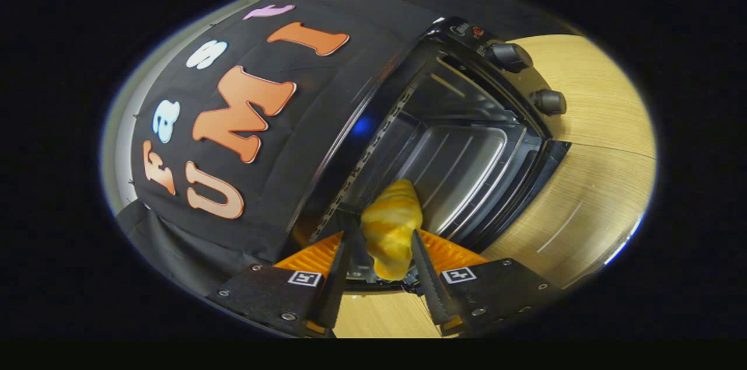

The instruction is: Open the toaster oven, put the food inside, and close the toaster oven door.

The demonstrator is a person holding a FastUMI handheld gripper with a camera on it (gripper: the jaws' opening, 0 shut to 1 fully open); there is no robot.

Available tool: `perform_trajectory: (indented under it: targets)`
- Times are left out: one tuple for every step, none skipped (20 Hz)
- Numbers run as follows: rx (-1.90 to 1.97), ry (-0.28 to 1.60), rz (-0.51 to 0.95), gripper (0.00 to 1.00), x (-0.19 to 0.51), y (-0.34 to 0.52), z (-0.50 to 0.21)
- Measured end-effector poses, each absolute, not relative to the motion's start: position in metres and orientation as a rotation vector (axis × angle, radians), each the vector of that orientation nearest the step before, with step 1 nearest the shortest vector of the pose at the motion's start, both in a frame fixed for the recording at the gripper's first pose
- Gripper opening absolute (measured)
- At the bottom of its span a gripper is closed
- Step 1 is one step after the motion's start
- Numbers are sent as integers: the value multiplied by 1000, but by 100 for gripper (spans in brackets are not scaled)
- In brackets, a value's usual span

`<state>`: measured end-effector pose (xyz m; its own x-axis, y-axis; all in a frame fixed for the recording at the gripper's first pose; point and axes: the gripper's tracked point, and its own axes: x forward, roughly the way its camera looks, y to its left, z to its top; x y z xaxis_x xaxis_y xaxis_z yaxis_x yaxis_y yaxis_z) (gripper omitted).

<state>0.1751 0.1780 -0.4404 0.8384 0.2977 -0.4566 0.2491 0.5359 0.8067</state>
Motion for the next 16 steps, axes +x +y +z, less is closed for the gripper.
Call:
perform_trajectory:
  targets:
    - [1016,602,34,61,171,178,-438]
    - [1004,600,36,63,169,176,-437]
    - [982,600,39,63,163,174,-436]
    - [964,596,42,63,158,171,-434]
    - [953,598,46,63,152,170,-433]
    - [951,600,54,65,145,168,-431]
    - [943,606,56,66,137,166,-430]
    - [927,607,61,70,130,163,-429]
    - [902,610,65,72,121,160,-426]
    - [876,614,73,75,114,156,-424]
    - [846,624,79,77,104,154,-421]
    - [803,630,83,81,97,149,-420]
    - [753,631,83,85,89,144,-418]
    - [699,634,80,90,82,136,-418]
    - [651,645,78,93,72,131,-419]
    - [611,653,86,97,66,128,-421]
